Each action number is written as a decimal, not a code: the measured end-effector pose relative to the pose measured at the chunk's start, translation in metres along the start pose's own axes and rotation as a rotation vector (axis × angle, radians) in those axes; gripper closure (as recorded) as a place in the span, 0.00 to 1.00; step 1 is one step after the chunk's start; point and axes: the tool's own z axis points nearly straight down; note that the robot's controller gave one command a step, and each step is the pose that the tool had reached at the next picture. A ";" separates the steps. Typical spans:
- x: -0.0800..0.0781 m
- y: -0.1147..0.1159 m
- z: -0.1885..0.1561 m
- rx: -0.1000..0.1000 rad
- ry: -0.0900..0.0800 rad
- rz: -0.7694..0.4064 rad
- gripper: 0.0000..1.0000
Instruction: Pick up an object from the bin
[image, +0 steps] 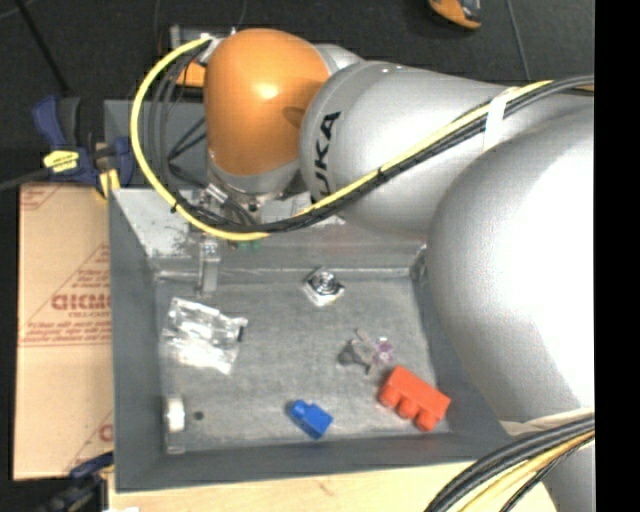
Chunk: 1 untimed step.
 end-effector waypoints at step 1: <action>0.031 -0.055 0.054 0.005 0.007 -0.070 0.00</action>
Offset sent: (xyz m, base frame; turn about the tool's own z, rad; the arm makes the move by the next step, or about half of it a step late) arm -0.0306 -0.0499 -0.0516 -0.0741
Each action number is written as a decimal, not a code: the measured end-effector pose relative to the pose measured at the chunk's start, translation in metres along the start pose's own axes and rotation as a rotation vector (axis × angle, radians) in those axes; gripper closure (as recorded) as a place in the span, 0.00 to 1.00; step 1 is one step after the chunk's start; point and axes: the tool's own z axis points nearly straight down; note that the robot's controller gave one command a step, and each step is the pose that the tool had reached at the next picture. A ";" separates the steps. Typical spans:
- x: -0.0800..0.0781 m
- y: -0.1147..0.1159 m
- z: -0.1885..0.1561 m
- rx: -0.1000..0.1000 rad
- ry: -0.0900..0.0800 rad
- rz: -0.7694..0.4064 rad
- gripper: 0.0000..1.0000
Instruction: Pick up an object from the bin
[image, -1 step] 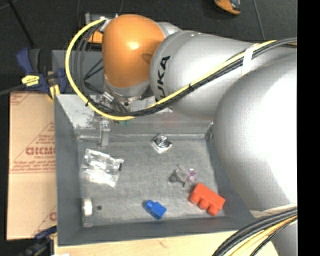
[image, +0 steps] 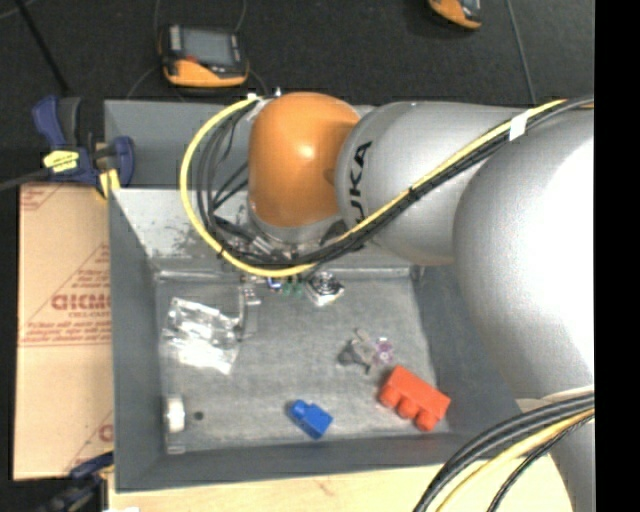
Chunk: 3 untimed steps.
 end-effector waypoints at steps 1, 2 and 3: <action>0.002 0.003 0.071 -0.005 0.010 0.110 0.00; 0.005 0.010 0.091 -0.006 0.005 0.141 0.00; 0.025 0.053 0.093 -0.002 -0.003 -0.028 0.00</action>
Offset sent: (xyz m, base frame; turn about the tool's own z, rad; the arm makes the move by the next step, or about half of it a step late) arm -0.0010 0.0022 -0.0709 0.1100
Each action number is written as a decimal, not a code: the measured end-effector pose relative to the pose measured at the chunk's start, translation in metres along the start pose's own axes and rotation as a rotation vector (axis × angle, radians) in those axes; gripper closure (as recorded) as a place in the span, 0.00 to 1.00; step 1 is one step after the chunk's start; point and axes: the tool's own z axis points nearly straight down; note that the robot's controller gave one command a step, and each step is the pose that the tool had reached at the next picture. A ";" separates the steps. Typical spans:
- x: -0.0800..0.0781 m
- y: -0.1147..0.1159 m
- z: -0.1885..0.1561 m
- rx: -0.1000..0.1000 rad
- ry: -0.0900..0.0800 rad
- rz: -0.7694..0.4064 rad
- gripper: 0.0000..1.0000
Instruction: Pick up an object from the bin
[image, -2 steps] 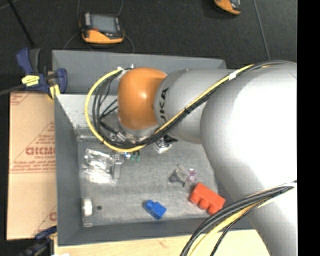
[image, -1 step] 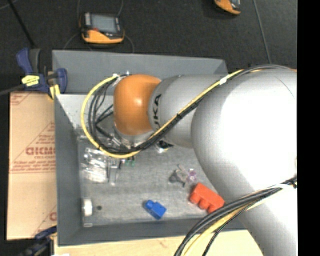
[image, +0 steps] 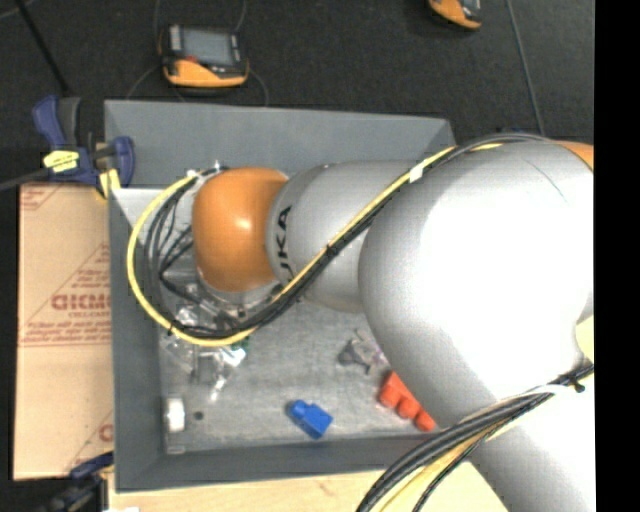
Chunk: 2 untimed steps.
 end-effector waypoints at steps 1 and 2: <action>-0.003 -0.004 -0.003 0.005 -0.007 0.005 1.00; 0.040 0.011 -0.128 0.000 -0.006 -0.734 1.00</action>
Offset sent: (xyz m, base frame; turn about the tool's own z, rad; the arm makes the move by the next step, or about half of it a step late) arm 0.0000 0.0000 0.0000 0.0000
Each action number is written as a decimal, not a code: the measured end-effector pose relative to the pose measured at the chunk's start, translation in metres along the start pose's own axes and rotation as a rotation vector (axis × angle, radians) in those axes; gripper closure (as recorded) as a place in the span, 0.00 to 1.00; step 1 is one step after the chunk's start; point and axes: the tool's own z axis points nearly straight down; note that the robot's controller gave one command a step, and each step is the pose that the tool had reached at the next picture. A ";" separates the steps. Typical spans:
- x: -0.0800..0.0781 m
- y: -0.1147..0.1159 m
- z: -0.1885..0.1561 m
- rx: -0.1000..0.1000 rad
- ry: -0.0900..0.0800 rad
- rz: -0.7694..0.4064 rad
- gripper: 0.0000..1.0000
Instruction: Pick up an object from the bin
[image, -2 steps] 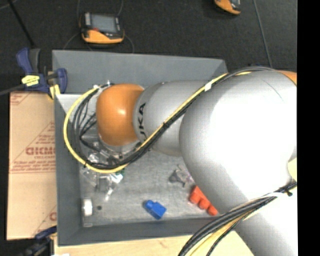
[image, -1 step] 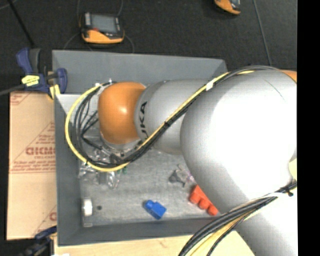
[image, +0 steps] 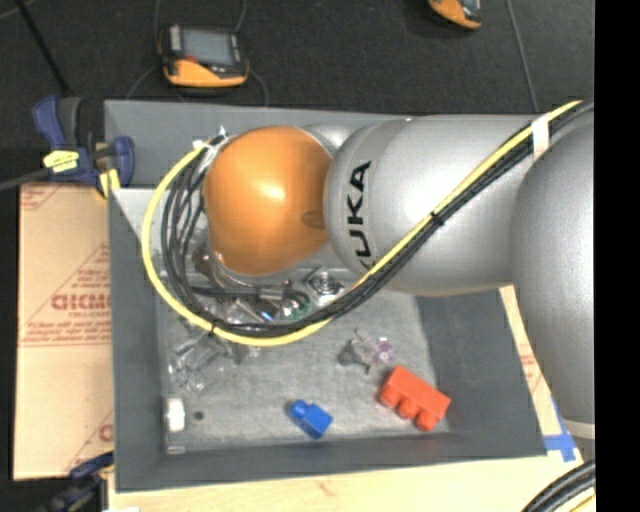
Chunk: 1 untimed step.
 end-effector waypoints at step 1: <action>-0.005 -0.004 -0.045 0.001 0.000 0.009 1.00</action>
Offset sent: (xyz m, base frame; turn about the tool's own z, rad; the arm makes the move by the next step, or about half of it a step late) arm 0.0042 0.0010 0.0430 0.0034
